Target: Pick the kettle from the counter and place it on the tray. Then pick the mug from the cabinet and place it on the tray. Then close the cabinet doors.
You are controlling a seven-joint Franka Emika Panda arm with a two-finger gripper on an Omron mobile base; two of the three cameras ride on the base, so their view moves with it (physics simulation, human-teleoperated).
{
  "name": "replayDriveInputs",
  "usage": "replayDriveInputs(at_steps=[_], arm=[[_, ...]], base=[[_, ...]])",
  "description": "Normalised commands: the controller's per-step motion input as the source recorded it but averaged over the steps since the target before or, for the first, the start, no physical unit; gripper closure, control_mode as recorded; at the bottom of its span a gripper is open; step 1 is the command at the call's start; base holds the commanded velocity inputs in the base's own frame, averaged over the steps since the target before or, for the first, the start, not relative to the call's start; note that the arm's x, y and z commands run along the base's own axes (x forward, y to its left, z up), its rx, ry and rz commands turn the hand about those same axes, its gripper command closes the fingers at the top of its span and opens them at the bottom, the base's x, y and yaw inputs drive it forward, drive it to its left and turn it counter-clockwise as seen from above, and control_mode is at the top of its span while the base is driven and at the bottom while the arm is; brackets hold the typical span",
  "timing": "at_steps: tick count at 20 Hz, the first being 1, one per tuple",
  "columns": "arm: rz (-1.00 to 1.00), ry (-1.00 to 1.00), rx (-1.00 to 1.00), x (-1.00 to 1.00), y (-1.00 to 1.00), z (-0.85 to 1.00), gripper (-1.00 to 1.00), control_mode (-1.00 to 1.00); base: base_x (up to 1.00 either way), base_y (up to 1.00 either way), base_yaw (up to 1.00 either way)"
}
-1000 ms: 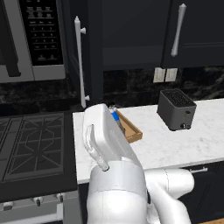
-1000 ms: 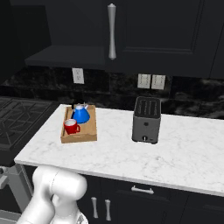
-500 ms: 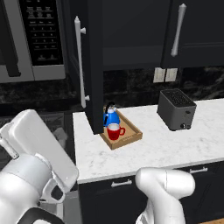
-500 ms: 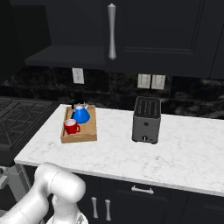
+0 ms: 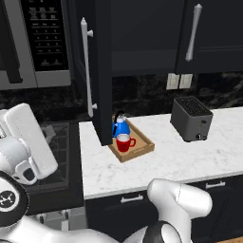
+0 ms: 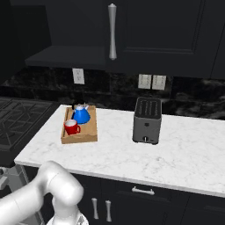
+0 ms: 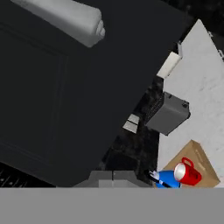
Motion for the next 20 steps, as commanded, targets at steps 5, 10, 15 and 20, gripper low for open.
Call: replayDriveInputs(at_steps=[5, 10, 15, 20], arm=[[-0.1, 0.04, 0.0, 1.0, 0.04, 0.0, 1.0, -1.0], [-0.1, 0.0, 0.0, 1.0, 0.0, -0.02, 1.0, -1.0], [0.0, -0.04, -0.02, 0.14, -0.43, 0.0, 1.0, -1.0], [-0.01, -0.27, 0.07, -0.23, -0.97, 0.13, 1.0, -1.0]], base=[[0.0, 0.0, 0.0], [0.0, 0.0, 0.0], [0.0, 0.0, 0.0], [0.0, 0.0, 0.0]])
